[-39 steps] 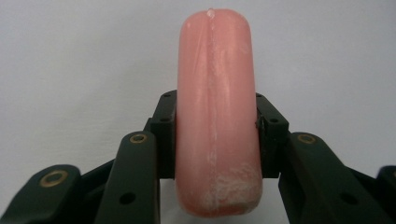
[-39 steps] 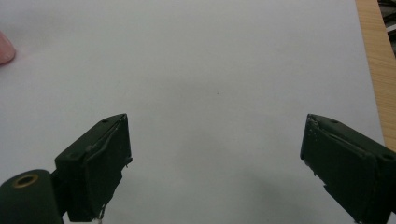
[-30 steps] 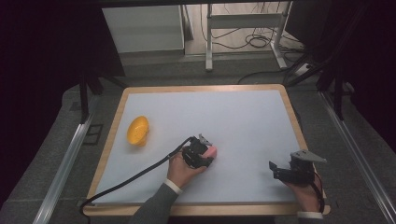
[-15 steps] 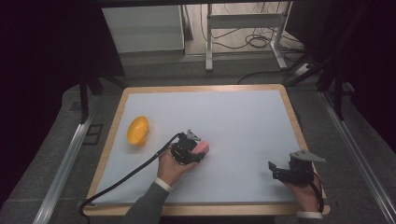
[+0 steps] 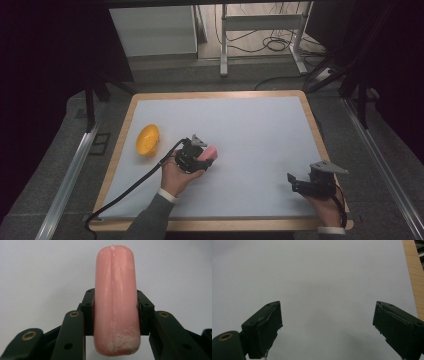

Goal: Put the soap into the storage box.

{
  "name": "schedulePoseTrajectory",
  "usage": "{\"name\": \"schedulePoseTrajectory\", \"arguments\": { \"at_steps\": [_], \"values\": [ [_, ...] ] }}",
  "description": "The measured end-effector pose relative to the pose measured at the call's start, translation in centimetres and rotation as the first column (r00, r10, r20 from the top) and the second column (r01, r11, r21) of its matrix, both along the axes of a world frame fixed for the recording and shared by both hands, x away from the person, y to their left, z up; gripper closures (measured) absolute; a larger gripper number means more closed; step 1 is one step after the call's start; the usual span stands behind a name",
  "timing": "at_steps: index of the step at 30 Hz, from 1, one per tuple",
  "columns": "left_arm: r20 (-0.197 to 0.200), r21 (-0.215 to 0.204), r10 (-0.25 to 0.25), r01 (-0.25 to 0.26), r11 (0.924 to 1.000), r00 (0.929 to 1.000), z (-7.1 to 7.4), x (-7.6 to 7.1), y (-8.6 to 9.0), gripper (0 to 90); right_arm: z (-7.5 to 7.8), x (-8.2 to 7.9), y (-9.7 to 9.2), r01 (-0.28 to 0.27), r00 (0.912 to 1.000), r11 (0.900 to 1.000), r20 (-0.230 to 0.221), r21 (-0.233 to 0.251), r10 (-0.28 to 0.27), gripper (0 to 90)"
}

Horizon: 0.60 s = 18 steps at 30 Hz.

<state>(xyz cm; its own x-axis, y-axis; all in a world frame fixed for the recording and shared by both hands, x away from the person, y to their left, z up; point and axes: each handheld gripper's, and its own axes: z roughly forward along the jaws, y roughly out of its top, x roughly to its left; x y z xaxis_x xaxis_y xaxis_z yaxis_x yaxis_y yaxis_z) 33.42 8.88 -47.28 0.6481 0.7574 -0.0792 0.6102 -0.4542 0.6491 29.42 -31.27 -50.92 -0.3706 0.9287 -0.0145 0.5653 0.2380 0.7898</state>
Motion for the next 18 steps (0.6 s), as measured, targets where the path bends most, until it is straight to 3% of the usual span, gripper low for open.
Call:
{"name": "schedulePoseTrajectory", "arguments": {
  "at_steps": [18],
  "values": [
    [0.043, 0.011, 0.056, -0.057, 0.9983, 0.9975, 1.1, -0.2, 2.3, 60.3, -0.1, 0.1, 0.1, -0.001, 1.0, 1.0, -0.006, -0.007, 0.0, 8.2]
  ]
}}
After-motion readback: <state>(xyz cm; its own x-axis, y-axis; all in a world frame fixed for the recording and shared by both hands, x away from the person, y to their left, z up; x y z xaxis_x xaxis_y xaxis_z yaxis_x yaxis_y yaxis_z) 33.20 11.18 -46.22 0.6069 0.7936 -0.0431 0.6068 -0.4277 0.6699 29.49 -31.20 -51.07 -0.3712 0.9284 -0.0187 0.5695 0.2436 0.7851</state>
